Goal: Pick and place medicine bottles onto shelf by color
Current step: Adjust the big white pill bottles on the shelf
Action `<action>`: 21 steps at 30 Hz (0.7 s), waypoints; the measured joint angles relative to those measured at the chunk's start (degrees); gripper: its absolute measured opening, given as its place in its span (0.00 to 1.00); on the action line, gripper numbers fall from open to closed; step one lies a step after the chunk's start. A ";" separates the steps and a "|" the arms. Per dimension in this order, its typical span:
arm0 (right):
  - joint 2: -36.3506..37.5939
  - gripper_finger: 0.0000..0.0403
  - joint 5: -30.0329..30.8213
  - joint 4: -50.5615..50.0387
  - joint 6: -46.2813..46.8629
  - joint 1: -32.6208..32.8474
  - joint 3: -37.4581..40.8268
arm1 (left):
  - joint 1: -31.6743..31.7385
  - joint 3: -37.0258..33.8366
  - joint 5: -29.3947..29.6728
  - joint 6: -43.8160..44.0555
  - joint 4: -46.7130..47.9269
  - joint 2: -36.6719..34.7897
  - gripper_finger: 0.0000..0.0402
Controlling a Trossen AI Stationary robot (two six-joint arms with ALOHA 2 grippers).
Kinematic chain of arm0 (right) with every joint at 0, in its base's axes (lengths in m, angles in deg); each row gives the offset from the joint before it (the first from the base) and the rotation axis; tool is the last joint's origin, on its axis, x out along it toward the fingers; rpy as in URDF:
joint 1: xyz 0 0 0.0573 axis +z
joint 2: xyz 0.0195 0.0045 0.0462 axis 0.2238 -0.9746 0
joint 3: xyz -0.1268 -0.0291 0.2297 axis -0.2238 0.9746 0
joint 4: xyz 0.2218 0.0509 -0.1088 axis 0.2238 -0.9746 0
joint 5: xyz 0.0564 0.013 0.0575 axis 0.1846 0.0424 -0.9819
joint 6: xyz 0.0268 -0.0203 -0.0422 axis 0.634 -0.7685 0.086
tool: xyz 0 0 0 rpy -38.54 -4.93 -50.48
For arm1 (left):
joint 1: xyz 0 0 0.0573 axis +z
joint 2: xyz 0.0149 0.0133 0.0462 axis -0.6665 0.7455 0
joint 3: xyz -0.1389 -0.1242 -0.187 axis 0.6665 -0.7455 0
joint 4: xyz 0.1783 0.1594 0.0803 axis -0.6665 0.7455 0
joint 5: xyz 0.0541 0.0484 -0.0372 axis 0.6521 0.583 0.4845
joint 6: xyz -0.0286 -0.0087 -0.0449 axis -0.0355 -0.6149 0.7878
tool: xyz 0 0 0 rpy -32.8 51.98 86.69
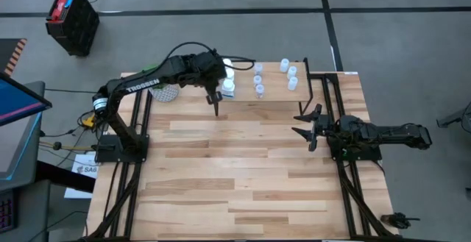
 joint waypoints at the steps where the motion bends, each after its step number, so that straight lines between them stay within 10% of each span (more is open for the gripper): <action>1: 0.00 0.59 0.00 0.00 0.00 0.00 0.00 | 0.01 0.00 0.53 0.12 0.42 0.00 0.00; 21: 0.00 0.59 0.00 0.00 -0.01 0.00 0.00 | 0.07 0.00 -3.99 -4.33 -9.27 0.02 0.00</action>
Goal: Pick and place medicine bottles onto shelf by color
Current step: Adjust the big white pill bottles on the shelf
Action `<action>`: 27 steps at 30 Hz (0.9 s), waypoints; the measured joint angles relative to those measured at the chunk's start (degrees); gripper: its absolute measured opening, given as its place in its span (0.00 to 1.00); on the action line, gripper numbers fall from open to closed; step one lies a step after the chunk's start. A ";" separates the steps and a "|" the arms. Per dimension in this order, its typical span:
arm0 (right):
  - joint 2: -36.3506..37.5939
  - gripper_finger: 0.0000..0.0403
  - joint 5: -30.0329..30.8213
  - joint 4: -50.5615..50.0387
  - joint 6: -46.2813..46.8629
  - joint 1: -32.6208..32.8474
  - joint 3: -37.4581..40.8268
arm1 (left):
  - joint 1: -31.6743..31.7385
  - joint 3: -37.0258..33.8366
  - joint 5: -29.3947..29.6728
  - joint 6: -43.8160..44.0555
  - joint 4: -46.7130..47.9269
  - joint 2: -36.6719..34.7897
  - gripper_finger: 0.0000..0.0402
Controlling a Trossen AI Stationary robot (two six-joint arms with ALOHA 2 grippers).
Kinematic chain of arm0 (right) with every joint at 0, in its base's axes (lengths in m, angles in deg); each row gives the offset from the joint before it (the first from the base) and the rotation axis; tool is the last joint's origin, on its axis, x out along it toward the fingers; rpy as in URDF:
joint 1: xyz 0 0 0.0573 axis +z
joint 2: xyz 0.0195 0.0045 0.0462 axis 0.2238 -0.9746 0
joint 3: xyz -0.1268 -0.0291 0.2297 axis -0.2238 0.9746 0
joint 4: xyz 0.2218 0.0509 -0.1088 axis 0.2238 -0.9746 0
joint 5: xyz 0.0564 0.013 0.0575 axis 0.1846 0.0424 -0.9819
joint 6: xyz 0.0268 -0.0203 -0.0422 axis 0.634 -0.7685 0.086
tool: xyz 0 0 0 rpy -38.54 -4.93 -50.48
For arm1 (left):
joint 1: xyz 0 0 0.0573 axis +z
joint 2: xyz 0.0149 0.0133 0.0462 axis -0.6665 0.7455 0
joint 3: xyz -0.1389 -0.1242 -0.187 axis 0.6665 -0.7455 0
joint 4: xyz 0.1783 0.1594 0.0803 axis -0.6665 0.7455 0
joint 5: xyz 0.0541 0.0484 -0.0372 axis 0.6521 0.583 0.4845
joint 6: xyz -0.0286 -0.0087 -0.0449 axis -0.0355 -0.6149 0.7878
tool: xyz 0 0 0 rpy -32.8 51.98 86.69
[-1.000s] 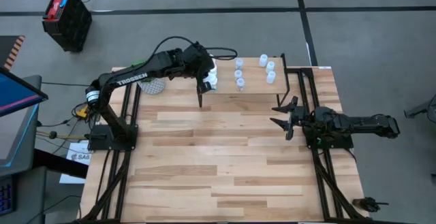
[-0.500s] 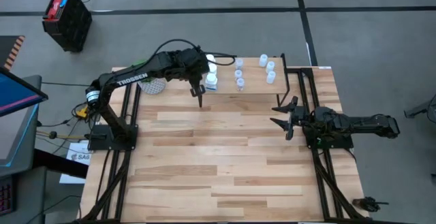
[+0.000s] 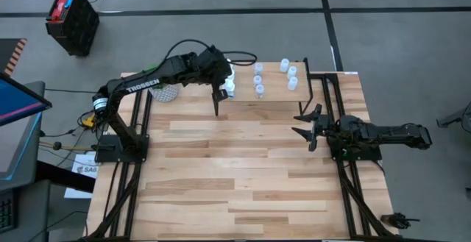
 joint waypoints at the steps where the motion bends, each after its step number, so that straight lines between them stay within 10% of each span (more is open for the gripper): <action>1: 0.00 0.59 0.00 0.00 0.01 0.00 0.00 | 0.00 0.00 -0.39 -0.15 -0.19 0.01 0.00; 27: -0.02 0.59 -0.07 0.00 -0.03 0.00 0.00 | 0.12 -0.07 -4.95 -2.62 -13.25 7.17 0.00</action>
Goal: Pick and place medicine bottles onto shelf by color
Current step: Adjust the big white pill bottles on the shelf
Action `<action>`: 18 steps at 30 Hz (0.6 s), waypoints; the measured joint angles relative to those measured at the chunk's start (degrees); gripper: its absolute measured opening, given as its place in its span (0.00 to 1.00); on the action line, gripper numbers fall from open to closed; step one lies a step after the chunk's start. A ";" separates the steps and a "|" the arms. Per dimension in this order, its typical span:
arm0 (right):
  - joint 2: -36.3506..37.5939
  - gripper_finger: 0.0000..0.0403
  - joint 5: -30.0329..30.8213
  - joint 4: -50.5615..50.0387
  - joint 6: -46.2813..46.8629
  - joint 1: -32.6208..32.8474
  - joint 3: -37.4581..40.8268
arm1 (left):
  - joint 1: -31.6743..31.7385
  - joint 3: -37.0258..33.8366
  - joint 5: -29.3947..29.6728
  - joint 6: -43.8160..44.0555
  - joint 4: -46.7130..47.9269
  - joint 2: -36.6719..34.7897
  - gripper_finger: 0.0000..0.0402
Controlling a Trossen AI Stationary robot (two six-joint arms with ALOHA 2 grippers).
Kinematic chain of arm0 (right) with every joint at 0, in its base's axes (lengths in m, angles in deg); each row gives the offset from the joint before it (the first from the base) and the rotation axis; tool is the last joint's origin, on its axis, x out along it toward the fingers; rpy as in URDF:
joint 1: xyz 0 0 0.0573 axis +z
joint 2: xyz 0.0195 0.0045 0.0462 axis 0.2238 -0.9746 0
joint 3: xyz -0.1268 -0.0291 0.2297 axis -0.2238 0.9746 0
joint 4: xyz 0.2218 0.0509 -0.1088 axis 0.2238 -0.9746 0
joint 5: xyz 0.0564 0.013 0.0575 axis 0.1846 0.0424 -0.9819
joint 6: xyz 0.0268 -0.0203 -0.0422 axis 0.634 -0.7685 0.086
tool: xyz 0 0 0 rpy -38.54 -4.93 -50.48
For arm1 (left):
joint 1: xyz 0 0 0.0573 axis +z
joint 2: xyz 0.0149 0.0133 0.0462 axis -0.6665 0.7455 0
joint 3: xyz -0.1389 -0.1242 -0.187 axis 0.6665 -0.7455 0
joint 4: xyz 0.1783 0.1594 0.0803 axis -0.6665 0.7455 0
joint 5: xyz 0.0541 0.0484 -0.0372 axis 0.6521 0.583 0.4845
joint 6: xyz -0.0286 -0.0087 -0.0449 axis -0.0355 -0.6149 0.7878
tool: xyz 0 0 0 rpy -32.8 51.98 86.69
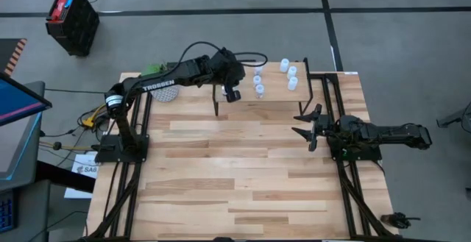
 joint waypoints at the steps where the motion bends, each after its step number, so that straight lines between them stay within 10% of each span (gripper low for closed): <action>1: 0.00 0.59 0.00 -0.01 0.00 0.00 -0.01 | 0.08 0.00 0.71 0.00 0.01 0.00 0.00; 18: 0.00 0.59 0.00 0.00 0.04 0.00 0.00 | 0.16 0.07 7.09 0.86 4.55 -0.19 0.00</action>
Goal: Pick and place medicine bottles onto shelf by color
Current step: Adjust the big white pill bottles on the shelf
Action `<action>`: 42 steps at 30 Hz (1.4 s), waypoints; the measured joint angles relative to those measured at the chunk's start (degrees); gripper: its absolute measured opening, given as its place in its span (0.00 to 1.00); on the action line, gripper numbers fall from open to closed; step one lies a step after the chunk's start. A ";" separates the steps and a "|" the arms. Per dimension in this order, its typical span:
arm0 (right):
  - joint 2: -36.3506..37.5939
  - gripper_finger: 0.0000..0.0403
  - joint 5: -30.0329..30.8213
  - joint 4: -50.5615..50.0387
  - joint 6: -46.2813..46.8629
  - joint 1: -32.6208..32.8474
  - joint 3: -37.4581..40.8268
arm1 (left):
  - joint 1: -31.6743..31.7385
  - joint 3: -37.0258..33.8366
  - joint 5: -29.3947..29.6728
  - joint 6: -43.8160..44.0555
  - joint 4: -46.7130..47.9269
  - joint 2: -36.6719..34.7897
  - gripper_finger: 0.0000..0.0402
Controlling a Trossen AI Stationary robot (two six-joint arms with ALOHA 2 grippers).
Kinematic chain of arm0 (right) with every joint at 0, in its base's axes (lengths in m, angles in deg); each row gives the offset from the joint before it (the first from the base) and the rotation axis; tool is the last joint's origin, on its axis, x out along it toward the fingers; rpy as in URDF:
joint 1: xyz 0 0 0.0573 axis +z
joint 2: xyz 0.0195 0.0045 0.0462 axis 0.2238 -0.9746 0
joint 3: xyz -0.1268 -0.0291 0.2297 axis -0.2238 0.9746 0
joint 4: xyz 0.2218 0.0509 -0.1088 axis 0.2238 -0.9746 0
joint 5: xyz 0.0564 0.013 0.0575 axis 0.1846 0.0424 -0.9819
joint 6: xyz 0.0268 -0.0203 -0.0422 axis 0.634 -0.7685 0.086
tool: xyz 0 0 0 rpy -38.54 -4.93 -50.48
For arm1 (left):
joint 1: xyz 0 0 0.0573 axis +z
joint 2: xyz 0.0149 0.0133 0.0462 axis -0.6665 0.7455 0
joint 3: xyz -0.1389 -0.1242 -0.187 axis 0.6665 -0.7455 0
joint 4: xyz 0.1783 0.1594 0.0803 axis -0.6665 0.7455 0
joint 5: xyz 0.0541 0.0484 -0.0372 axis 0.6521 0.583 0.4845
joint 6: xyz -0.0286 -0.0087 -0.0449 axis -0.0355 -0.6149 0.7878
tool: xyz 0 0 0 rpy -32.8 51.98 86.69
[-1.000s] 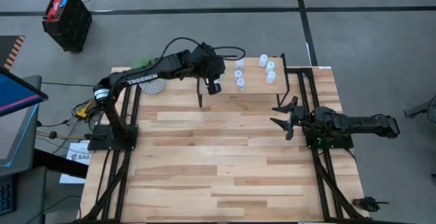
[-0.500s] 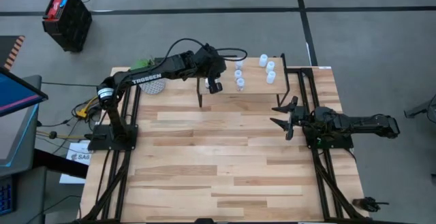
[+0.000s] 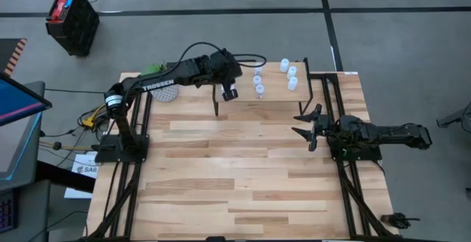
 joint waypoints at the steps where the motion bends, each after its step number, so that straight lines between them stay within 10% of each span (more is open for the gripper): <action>1: 0.00 0.59 0.00 0.00 0.00 0.00 0.00 | 0.00 0.00 0.04 0.21 0.50 -0.18 0.00; 42: 0.01 0.59 0.02 0.00 0.00 -0.01 0.00 | 0.20 2.05 2.94 1.54 9.54 -2.94 0.00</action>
